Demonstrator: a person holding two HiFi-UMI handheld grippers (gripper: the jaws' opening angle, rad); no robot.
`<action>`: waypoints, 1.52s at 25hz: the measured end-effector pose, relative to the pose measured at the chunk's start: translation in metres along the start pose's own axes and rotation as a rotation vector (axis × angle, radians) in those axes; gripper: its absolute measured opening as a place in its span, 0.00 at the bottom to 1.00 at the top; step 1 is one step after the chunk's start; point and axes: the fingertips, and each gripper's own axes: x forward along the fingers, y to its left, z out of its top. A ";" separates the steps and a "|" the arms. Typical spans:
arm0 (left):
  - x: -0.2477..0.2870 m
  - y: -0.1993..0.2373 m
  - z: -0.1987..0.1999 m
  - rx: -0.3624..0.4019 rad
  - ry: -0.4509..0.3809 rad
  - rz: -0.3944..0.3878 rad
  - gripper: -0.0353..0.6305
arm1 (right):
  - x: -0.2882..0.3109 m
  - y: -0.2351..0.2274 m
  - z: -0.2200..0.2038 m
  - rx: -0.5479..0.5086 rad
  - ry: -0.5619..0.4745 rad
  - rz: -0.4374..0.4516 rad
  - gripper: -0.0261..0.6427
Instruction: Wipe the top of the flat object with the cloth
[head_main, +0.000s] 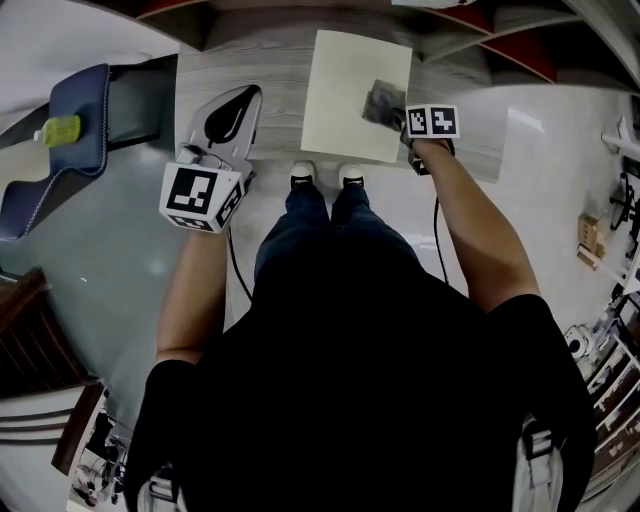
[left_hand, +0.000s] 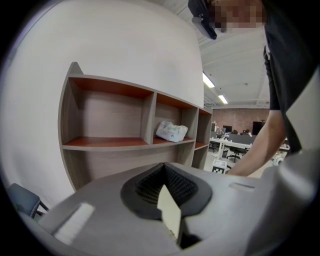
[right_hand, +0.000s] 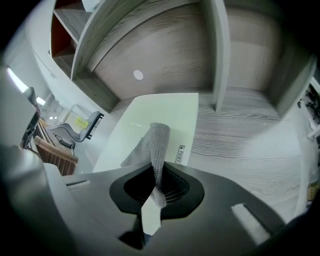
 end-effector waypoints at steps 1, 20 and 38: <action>0.001 -0.002 0.001 0.001 -0.001 -0.003 0.05 | -0.003 -0.006 -0.002 0.008 -0.001 -0.008 0.07; 0.023 -0.025 0.014 0.033 -0.010 -0.061 0.05 | -0.043 -0.042 -0.010 0.025 -0.046 -0.053 0.07; 0.014 -0.034 0.015 0.040 -0.015 -0.056 0.05 | -0.033 0.176 0.011 -0.280 -0.041 0.290 0.06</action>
